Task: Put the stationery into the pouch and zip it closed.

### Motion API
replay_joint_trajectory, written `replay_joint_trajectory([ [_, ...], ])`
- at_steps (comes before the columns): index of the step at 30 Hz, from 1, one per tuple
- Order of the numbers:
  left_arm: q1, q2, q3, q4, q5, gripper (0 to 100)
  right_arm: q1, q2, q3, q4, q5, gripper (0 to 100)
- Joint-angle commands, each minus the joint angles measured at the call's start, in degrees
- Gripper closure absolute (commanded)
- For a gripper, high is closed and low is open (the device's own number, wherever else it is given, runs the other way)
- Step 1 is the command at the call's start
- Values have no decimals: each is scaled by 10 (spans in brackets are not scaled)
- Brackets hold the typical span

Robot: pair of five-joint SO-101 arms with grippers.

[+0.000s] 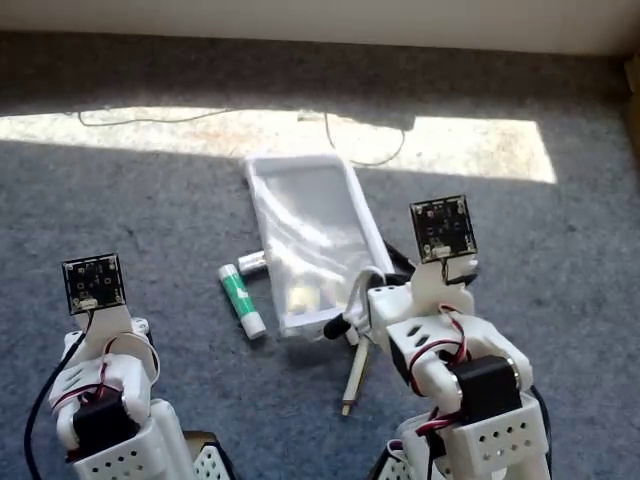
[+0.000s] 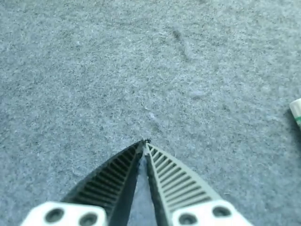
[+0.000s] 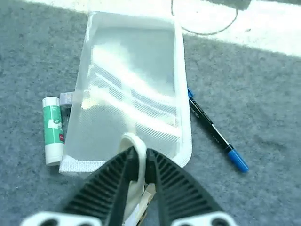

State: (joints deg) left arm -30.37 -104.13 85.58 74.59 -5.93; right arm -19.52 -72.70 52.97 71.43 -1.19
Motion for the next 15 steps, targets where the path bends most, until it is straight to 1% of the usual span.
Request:
replay_joint_trajectory([
  [1,-6,-2,-24,-11,3,992,12,-10,-15,23,50,985],
  [3,-6,-2,-24,-11,3,992,12,-10,-15,43,64,929],
  [7,-6,-2,-24,-11,3,992,13,-10,-17,81,67,750],
  [8,-6,-2,-24,-11,3,992,13,-10,-21,91,67,734],
  [10,-6,-2,-24,-11,3,992,13,-10,-22,105,69,737],
  [15,-6,-2,-24,-11,2,992,22,-10,-23,124,141,743],
])
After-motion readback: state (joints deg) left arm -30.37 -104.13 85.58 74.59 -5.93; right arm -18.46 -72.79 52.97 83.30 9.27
